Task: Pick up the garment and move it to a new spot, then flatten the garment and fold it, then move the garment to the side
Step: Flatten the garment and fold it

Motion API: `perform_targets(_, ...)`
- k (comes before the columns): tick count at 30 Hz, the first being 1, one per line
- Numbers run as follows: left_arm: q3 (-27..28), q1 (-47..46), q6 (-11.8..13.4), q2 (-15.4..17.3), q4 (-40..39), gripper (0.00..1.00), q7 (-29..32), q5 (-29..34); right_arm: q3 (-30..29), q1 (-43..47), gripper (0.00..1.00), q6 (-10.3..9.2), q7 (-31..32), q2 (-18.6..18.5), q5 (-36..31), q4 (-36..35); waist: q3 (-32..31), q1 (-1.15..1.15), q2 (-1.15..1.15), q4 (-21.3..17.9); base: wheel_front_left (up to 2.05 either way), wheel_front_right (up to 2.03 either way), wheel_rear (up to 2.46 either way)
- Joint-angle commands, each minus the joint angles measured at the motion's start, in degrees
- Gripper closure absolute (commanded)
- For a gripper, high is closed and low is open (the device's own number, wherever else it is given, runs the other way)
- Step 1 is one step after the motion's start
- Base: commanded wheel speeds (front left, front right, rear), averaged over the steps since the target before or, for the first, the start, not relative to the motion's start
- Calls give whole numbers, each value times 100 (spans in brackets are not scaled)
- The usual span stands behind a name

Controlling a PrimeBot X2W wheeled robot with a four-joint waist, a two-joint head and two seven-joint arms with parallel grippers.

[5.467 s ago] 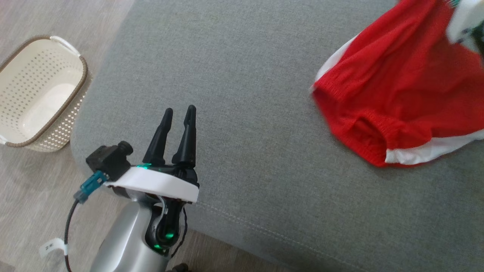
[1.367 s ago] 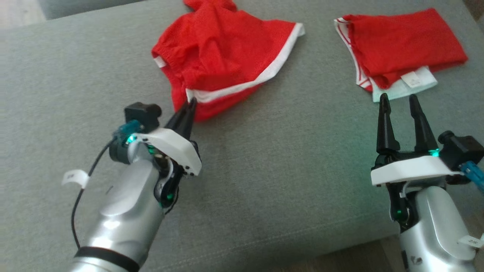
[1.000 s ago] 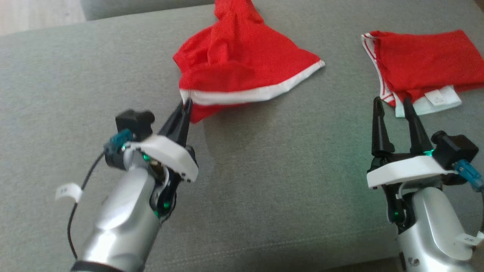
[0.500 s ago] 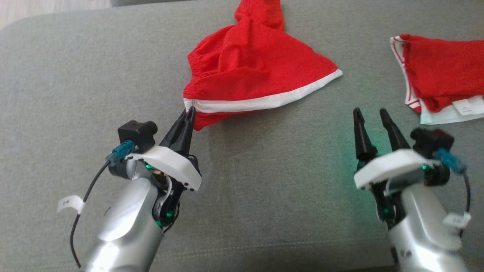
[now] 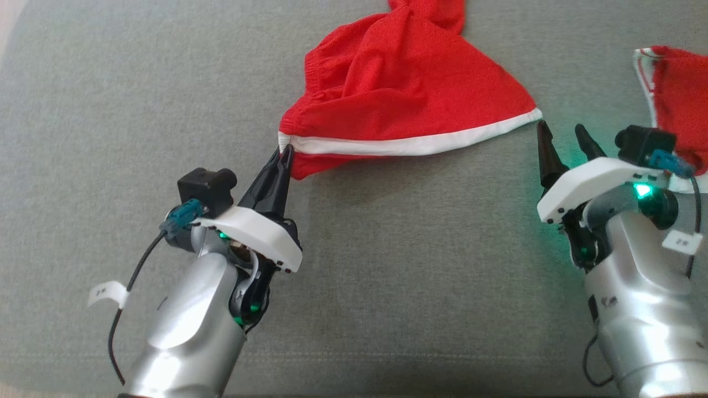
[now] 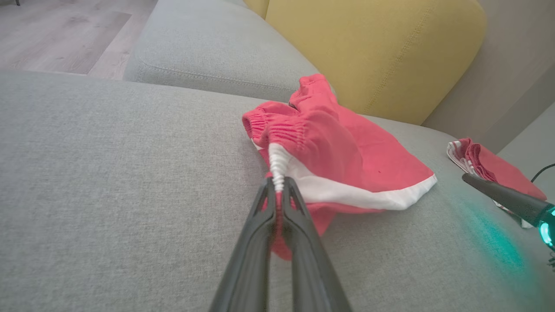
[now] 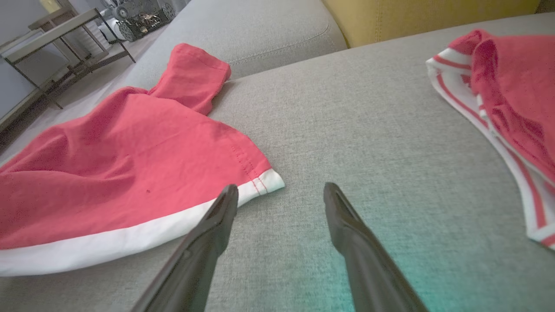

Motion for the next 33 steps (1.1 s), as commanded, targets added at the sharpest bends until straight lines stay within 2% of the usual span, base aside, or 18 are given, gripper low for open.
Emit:
perform_targets(1,191,-242,-5,62,-201,100,-71,45,99,-245,0,37,-48,7,-44,-72,74,0,0,74,0,0,0)
perform_targets(9,230,-289,-43,0,-261,100,-71,95,116,-693,0,37,-275,-63,-175,718,199,0,0,234,0,0,0)
perform_targets(16,266,-323,-64,-34,-263,100,-71,131,363,-901,0,37,-304,-74,-154,1176,244,0,0,290,0,0,0)
perform_targets(17,274,-327,-64,-38,-262,100,-71,137,414,-920,37,37,-300,-71,-131,1215,246,0,0,291,0,0,0)
perform_targets(18,280,-330,-65,-41,-259,100,-71,143,468,-936,66,37,-298,-72,-110,1251,245,0,0,290,0,0,0)
perform_targets(19,285,-332,-67,-45,-256,100,-71,149,548,-950,100,37,-299,-77,-102,1276,242,0,0,289,0,0,0)
perform_targets(24,329,-329,-78,-57,-228,100,-71,167,1028,-958,100,37,-388,-161,0,1252,181,0,0,268,0,0,0)
perform_targets(33,488,-300,-109,57,-342,100,-71,296,1672,-1037,100,37,-729,-609,179,806,-159,0,0,203,0,0,0)
